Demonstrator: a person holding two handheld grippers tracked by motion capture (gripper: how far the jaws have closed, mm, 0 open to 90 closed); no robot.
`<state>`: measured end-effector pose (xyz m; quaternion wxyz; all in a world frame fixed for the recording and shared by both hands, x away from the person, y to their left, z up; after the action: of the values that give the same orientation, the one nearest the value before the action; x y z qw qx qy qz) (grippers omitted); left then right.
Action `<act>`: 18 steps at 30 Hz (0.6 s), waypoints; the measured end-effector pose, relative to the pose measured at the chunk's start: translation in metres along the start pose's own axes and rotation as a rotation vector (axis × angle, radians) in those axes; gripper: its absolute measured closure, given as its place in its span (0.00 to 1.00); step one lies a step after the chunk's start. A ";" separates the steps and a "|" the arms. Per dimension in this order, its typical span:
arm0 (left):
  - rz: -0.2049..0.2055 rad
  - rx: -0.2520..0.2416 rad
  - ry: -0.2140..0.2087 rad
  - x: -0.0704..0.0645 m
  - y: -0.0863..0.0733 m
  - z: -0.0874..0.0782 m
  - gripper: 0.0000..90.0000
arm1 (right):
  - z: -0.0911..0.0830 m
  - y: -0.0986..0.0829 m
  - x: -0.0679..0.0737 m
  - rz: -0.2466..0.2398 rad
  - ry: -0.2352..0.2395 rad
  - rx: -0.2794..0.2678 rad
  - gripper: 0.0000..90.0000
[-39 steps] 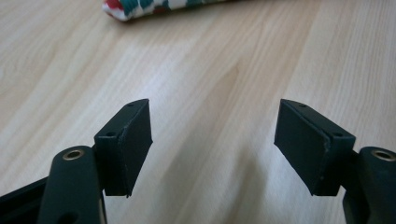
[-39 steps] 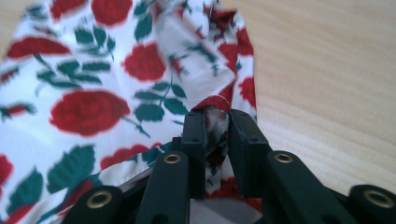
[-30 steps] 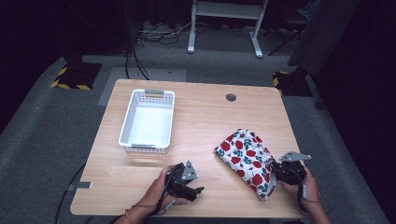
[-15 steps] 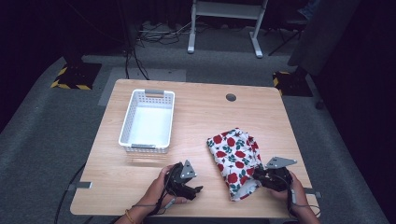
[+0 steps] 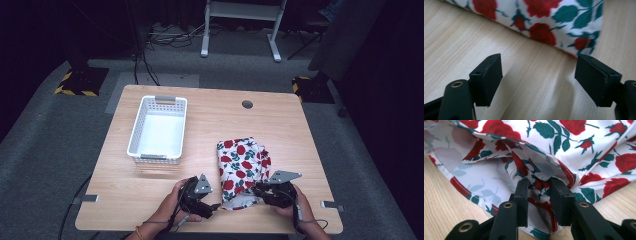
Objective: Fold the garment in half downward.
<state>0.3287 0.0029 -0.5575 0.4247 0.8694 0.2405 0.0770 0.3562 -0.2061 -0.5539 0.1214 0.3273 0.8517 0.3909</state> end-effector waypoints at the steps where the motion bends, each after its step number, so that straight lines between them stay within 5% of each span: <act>1: 0.001 -0.001 0.003 -0.001 0.001 0.001 0.24 | 0.001 0.001 0.001 -0.003 0.002 -0.001 0.76; 8: -0.014 0.016 0.025 -0.004 0.004 0.009 0.22 | 0.004 0.005 0.011 -0.016 0.013 -0.004 0.62; 18: -0.017 0.007 0.062 -0.004 0.013 0.013 0.21 | -0.044 0.027 0.023 -0.064 0.024 -0.073 0.38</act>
<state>0.3339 -0.0147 -0.5552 0.4145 0.8660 0.2613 0.0993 0.3306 -0.2042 -0.5037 0.1355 0.2905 0.8483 0.4215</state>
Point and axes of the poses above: each handheld gripper's, and its own axes: z roughly forward along the jaws, y roughly out of its top, x roughly to its left, the point moved 8 cm from there along z, roughly forward along the jaws, and after that the axes turned 6 degrees about -x, right-handed, at the moved point
